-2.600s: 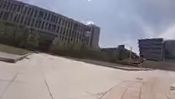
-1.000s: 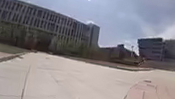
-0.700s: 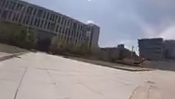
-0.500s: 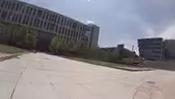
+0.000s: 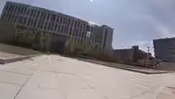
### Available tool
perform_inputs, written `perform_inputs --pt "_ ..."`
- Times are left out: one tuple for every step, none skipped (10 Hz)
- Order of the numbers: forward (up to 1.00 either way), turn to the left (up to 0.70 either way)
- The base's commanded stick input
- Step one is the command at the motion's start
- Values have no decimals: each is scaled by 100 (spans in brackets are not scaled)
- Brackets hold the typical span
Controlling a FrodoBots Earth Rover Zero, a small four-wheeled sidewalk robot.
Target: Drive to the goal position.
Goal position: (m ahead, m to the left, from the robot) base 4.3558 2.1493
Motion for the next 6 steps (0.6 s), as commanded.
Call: perform_inputs --pt "50 1" --pt "50 1" --pt "50 1" --pt "50 1" --pt "50 1" --pt "50 1"
